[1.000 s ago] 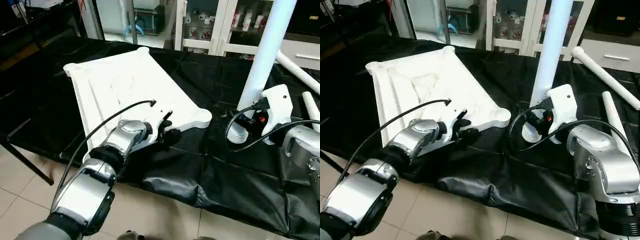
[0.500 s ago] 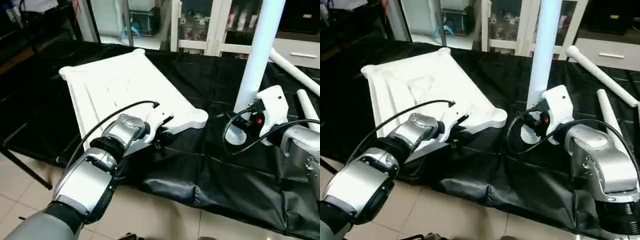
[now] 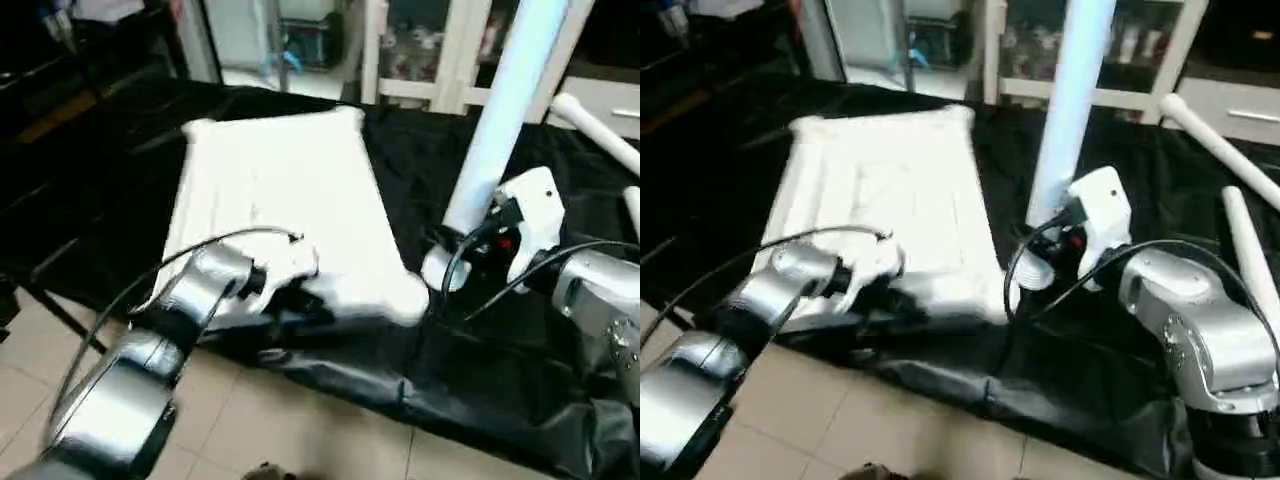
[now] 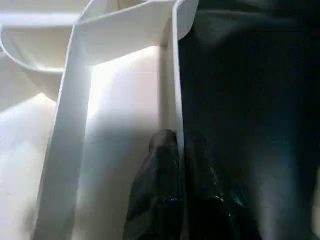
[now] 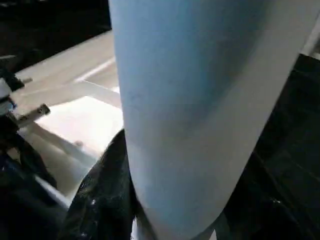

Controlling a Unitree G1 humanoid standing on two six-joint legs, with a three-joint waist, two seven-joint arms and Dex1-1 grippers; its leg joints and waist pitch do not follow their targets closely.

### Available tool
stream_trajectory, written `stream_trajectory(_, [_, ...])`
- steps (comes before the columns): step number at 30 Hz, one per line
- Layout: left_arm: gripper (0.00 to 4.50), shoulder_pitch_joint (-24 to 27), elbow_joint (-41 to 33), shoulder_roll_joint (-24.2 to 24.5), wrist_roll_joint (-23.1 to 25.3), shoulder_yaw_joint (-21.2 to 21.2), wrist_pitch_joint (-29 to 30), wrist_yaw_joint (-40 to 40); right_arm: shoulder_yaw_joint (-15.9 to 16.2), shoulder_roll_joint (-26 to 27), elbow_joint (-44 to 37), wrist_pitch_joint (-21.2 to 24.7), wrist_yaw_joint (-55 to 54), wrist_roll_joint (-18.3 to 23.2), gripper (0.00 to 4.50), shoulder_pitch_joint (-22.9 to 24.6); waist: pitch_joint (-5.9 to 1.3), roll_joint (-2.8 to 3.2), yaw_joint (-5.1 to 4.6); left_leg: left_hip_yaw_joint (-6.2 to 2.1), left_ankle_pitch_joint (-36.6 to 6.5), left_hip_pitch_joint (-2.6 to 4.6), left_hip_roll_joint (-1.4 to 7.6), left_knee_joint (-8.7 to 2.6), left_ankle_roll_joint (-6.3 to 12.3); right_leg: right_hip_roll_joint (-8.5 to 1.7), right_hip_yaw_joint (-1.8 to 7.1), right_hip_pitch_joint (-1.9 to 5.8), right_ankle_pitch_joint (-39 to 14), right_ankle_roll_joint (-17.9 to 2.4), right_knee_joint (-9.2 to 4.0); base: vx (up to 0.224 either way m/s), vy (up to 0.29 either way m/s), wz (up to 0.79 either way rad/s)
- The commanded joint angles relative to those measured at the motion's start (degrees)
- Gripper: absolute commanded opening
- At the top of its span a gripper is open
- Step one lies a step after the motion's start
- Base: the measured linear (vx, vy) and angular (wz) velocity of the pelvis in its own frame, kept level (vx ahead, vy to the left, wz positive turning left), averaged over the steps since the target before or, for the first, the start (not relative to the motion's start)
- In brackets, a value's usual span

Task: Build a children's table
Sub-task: Pick table leg

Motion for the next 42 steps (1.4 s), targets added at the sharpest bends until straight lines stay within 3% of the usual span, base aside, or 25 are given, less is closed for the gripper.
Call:
stream_trajectory(1, [0.05,3.23,-3.08,0.19,-1.48,-0.46,-2.22,-1.54,0.46,-0.05,-1.32,0.73,0.71,1.06,1.83,0.38,-3.33,-2.34,-0.37,-2.04,-10.78,1.64,4.76,-4.84,1.83,-5.25,2.37,1.93,-13.15,-13.11,-4.07,0.0,0.0,0.0])
stream_trajectory(2, [0.05,3.49,-3.16,0.26,-1.08,-0.28,-2.96,-1.0,0.58,0.04,-1.26,0.77,0.73,1.09,1.83,0.34,-3.07,-2.63,-0.47,-1.63,-12.5,2.03,4.51,-4.92,1.27,-4.95,2.35,1.35,-16.63,-12.03,-4.67,0.0,0.0,0.0])
stream_trajectory(3, [0.05,4.14,-3.58,0.45,-0.21,0.15,-4.44,0.18,0.91,0.31,-1.16,0.87,0.76,1.2,1.83,0.23,-3.14,-2.5,-0.44,-1.7,-12.9,2.12,4.51,-4.91,0.91,-5.04,2.34,1.35,-17.52,-11.68,-4.62,0.0,0.0,0.0])
stream_trajectory(5, [0.05,3.11,-0.67,-0.36,2.13,1.78,-8.57,7.05,1.69,1.06,-0.96,1.13,0.7,1.43,1.83,-0.31,-2.93,-3.16,-0.6,-1.67,-13.44,1.89,4.5,-5.17,0.5,-5.14,2.3,1.3,-19.67,-10.35,-4.9,0.0,0.0,0.0])
stream_trajectory(7, [0.05,2.11,0.79,-0.6,3.72,2.46,-10.73,12.06,2.0,1.39,-0.95,1.32,0.61,1.69,1.83,-0.71,-2.94,-2.95,-0.65,-1.76,-14.29,1.98,4.41,-5.21,-0.35,-5.1,2.33,1.14,-20.6,-9.16,-4.98,0.0,0.0,0.0])
stream_trajectory(8, [0.05,1.81,1.01,-0.64,4.21,2.6,-11.22,13.54,2.0,1.44,-0.98,1.41,0.63,1.8,1.83,-0.83,-2.92,-3.28,-0.71,-1.74,-14.36,1.94,4.42,-5.24,-0.43,-5.16,2.36,1.22,-20.78,-8.99,-5.01,0.0,0.0,0.0])
stream_trajectory(11, [0.31,2.54,-3.73,-0.49,0.42,4.11,-4.78,9.45,1.69,1.58,-1.3,1.76,0.9,2.16,1.83,-0.99,-3.0,-3.13,-0.77,-1.89,-12.46,1.5,4.33,-5.33,-0.61,-5.38,2.35,1.53,-20.26,-8.49,-4.74,0.0,0.0,0.0])
stream_trajectory(12, [0.6,2.8,-5.46,-0.25,-1.0,4.49,-2.54,7.33,1.52,1.55,-1.41,1.84,0.98,2.27,1.83,-0.91,-3.09,-3.12,-0.96,-1.99,-11.27,1.17,4.29,-5.29,-0.46,-5.44,2.29,1.71,-18.74,-8.89,-4.51,0.0,0.0,0.0])
stream_trajectory(13, [0.6,2.8,-5.47,-0.25,-1.02,4.49,-2.52,7.31,1.52,1.55,-1.41,1.84,0.99,2.28,1.83,-0.91,-3.25,-3.05,-1.23,-1.99,-9.97,0.9,4.13,-5.17,-0.12,-5.29,2.15,1.78,-16.33,-9.53,-4.19,0.0,0.0,0.0])
stream_trajectory(14, [0.6,2.8,-5.58,-0.13,-0.91,4.43,-2.94,6.86,1.45,1.5,-1.56,1.86,0.94,2.34,1.83,-0.76,-3.35,-2.51,-1.32,-1.92,-9.82,1.08,4.12,-5.08,-0.14,-5.2,2.14,1.64,-15.05,-10.07,-4.1,0.0,0.0,0.0])
stream_trajectory(16, [0.85,2.29,-4.15,-0.2,0.2,4.2,-4.92,7.83,1.3,1.53,-1.93,2.03,0.73,2.54,1.83,-0.55,-3.54,-2.72,-1.47,-1.67,-8.75,1.31,4.18,-4.77,0.55,-5.02,2.11,1.59,-10.2,-11.66,-3.98,0.0,0.0,0.0])
stream_trajectory(19, [0.85,1.11,-1.33,-0.84,0.99,3.97,-6.25,8.52,1.09,1.67,-2.4,2.2,0.33,2.78,1.83,-0.23,-4.07,-2.79,-1.48,-1.49,-3.25,1.11,4.01,-4.1,3.6,-4.82,1.89,2.15,1.55,-14.18,-2.83,0.0,0.0,0.0])
stream_trajectory(20, [0.85,1.05,-1.14,-0.92,1.03,3.96,-6.29,8.55,1.08,1.68,-2.46,2.19,0.29,2.8,1.83,-0.16,-4.08,-2.69,-1.39,-1.44,-2.79,1.11,4.02,-4.02,4.09,-4.9,1.89,2.16,2.54,-14.61,-2.75,0.0,0.0,0.0])
stream_trajectory(23, [0.85,0.57,-0.75,-1.99,1.26,3.85,-4.4,8.26,0.97,1.56,-3.08,2.6,0.17,2.95,1.83,0.21,-3.73,-2.62,-1.36,-1.39,-5.01,1.13,4.18,-4.16,4.45,-5.0,1.83,2.18,-0.79,-15.3,-3.19,0.0,0.0,0.0])
stream_trajectory(25, [0.85,-0.14,0.97,-2.46,2.56,3.07,-4.51,9.66,0.99,1.33,-3.5,2.79,0.1,2.91,1.83,0.38,-3.39,-2.52,-1.5,-1.46,-8.57,1.42,4.27,-4.47,2.71,-4.91,1.84,2.04,-6.5,-14.78,-3.86,0.0,0.0,0.0])
stream_trajectory(28, [0.85,-0.61,2.27,-2.27,4.02,2.05,-5.07,10.24,0.61,1.4,-3.78,3.09,-0.08,3.24,1.83,0.24,-3.13,-2.44,-1.55,-1.65,-11.65,1.62,4.35,-4.83,0.42,-5.05,1.98,2.12,-10.95,-13.7,-4.24,0.0,0.0,0.0])
stream_trajectory(33, [0.85,-0.55,2.5,-0.92,7.28,0.14,-3.2,11.23,0.16,1.83,-4.22,3.45,-0.51,3.72,1.83,-0.09,-3.11,-2.75,-1.69,-1.71,-12.36,1.67,4.31,-4.93,-0.42,-5.13,2.08,2.08,-12.45,-12.76,-4.43,0.0,0.0,0.0])
stream_trajectory(38, [0.59,-0.01,3.04,-1.16,5.69,1.43,-0.73,9.89,0.68,3.51,-3.43,3.19,-1.59,3.48,1.83,-0.48,-3.01,-3.1,-2.03,-1.75,-12.98,1.53,4.12,-4.93,-0.5,-5.17,2.05,1.95,-15.96,-12.0,-4.74,0.0,0.0,0.0])
stream_trajectory(42, [0.2,0.51,3.02,-1.51,4.39,2.63,0.41,9.74,2.01,5.73,-0.91,2.76,-3.16,3.0,1.83,-1.93,-3.04,-2.76,-2.25,-1.85,-13.16,1.58,4.17,-5.07,-0.79,-5.06,2.0,1.69,-16.18,-11.94,-4.7,0.0,0.0,0.0])
